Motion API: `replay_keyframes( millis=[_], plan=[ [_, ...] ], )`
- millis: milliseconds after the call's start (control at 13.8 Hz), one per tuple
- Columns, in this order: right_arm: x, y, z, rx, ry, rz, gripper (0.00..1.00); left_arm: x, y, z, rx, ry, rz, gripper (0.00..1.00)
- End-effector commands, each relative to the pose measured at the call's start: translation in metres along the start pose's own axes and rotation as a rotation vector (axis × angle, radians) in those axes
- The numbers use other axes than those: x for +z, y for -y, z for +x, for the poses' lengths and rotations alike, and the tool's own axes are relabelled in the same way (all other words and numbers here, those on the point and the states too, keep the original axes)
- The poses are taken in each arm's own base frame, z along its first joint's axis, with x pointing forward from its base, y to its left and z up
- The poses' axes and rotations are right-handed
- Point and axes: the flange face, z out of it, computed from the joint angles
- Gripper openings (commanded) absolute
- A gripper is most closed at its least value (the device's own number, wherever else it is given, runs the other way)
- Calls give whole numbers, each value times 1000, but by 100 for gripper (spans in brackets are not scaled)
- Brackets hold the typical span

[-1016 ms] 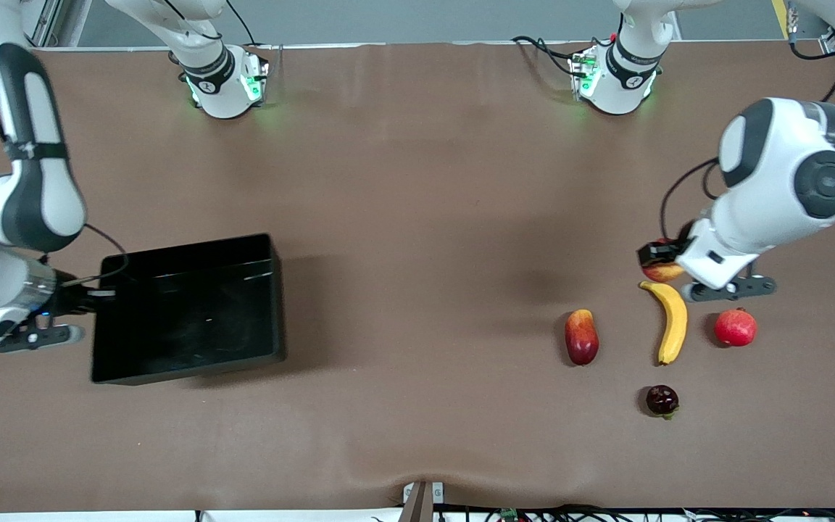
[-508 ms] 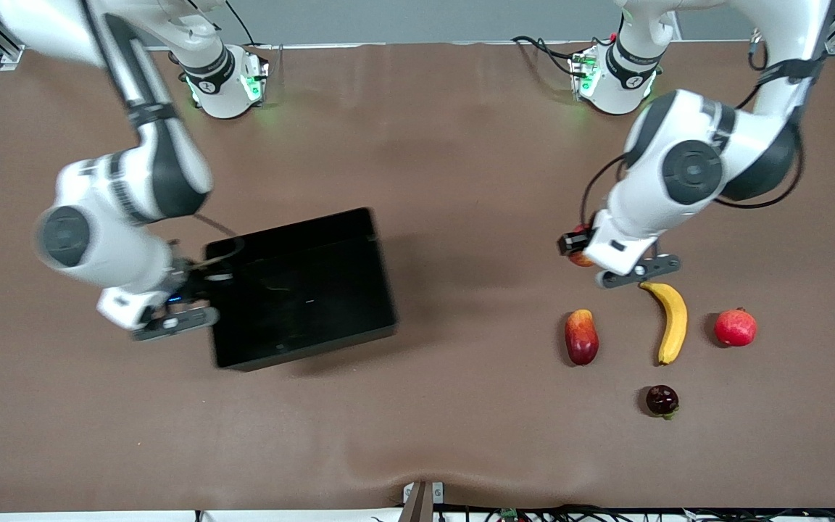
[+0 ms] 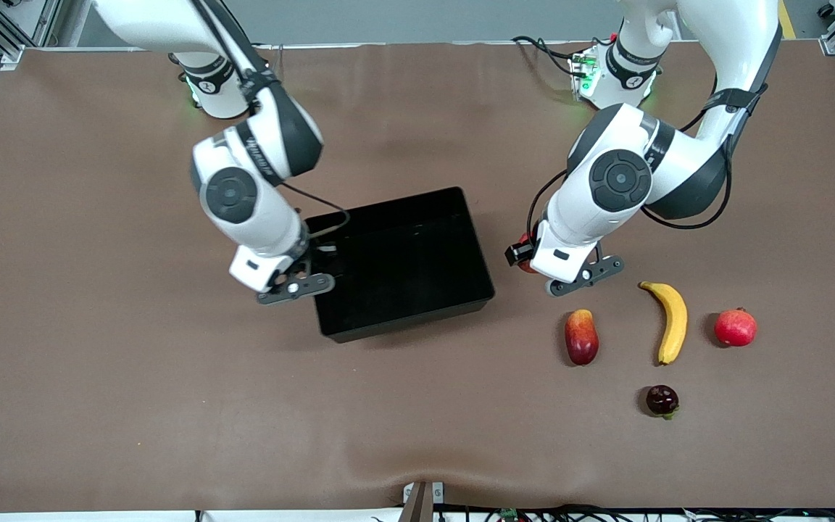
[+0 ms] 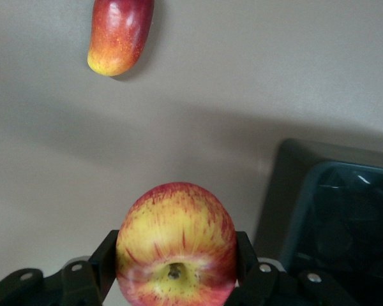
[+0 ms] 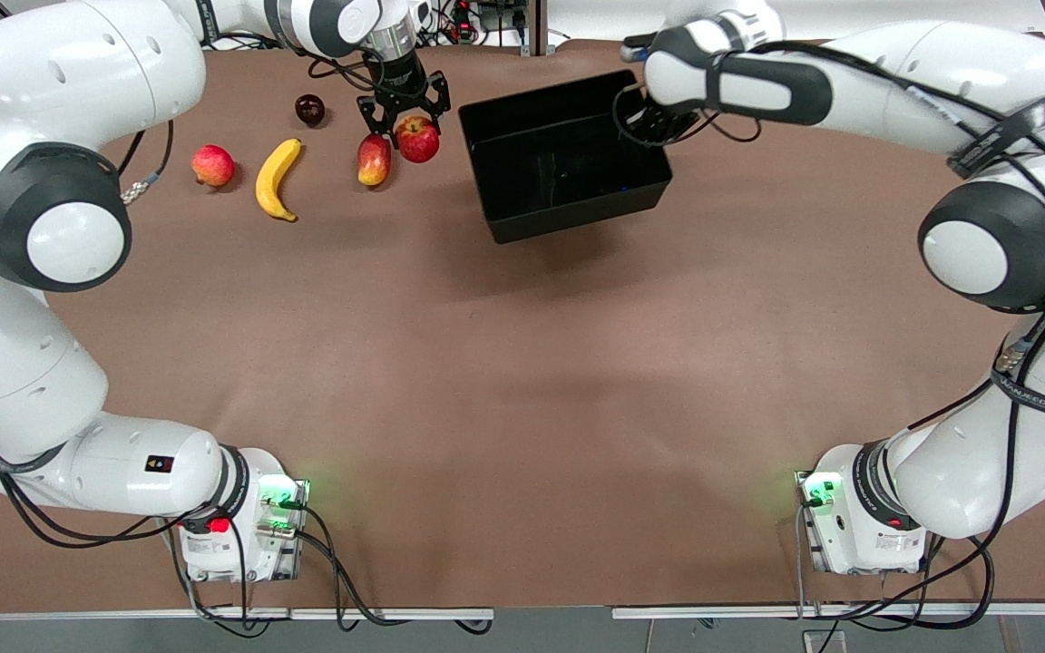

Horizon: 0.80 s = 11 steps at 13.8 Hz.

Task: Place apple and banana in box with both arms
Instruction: 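Slide the box toward the fruits with the right gripper while the left carries the apple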

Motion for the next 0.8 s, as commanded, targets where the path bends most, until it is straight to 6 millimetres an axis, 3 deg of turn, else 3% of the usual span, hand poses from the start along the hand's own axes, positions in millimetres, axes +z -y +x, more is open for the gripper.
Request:
replay_keyframes(
  millis=[0, 218, 508, 653, 725],
  plan=[
    [12, 22, -1, 12, -18, 13, 0, -7, -6, -2, -16, 1, -8, 0],
    [41, 59, -5, 4, -46, 23, 0, 4, -14, -9, -4, 22, -3, 0],
    [88, 129, -16, 130, -62, 36, 0, 38, -34, -11, -36, 27, -29, 0],
    [97, 135, -13, 156, -56, 41, 0, 58, -43, -14, -34, 37, -29, 0],
    [100, 134, -13, 166, -54, 40, 17, 66, -42, -10, -38, 43, -27, 0]
  ],
)
